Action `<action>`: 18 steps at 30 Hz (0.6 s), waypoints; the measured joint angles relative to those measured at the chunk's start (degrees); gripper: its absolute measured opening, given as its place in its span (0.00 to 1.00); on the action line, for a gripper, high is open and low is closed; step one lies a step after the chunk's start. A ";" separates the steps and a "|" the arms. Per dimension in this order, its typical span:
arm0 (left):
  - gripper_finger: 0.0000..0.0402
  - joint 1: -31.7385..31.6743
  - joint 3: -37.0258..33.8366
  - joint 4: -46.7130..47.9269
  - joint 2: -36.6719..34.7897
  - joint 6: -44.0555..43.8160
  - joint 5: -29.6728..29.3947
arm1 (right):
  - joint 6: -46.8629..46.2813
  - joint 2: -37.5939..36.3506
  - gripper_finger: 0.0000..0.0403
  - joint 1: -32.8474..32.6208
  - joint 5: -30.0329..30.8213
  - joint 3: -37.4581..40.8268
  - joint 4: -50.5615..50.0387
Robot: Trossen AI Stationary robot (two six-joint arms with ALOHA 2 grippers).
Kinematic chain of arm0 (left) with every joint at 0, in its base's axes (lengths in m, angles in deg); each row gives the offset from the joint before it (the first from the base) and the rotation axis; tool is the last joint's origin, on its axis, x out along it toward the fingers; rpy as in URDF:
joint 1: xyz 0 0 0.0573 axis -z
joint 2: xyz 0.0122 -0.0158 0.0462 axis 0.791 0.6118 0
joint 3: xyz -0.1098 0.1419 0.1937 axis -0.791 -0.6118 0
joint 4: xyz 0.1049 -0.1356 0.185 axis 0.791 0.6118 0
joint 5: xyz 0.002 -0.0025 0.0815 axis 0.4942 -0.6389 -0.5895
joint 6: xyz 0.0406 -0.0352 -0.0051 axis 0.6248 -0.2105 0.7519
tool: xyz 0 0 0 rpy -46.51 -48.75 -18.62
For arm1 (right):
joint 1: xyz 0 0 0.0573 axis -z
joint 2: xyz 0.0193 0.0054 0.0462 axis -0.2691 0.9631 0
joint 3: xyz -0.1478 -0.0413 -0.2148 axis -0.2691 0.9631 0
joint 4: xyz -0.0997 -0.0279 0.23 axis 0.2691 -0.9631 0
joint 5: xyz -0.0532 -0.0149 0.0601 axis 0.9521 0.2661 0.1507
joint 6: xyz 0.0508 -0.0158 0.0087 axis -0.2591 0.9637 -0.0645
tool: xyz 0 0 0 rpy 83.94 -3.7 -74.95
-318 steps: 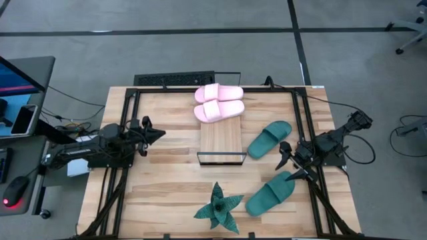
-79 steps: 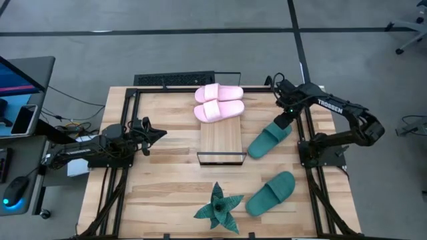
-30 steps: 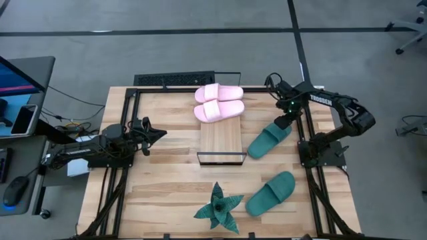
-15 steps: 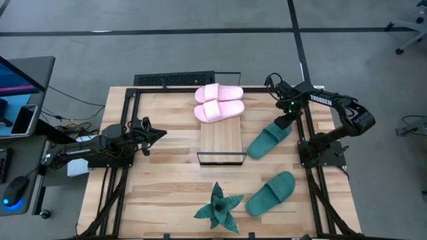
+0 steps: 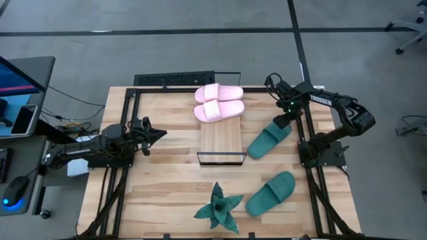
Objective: Pick and place slides into the shelf
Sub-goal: Put the top green slipper on the shelf
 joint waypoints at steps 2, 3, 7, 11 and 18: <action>0.00 0.01 0.01 -0.01 0.00 0.00 0.00 | -0.02 0.00 0.45 0.04 -0.23 0.14 -0.03; 0.00 0.00 0.00 0.00 -0.01 0.00 0.00 | -0.02 0.00 0.45 0.07 -0.23 0.14 0.01; 0.00 0.00 0.00 0.00 0.00 0.00 0.00 | 0.10 0.00 0.45 0.09 -0.21 0.14 0.01; 0.00 0.01 0.01 -0.01 0.00 0.00 0.00 | 0.80 0.00 0.45 0.09 -0.21 0.14 0.00; 0.00 0.02 0.02 0.00 0.00 0.00 0.00 | 3.85 0.00 0.45 0.09 -0.01 0.12 -0.49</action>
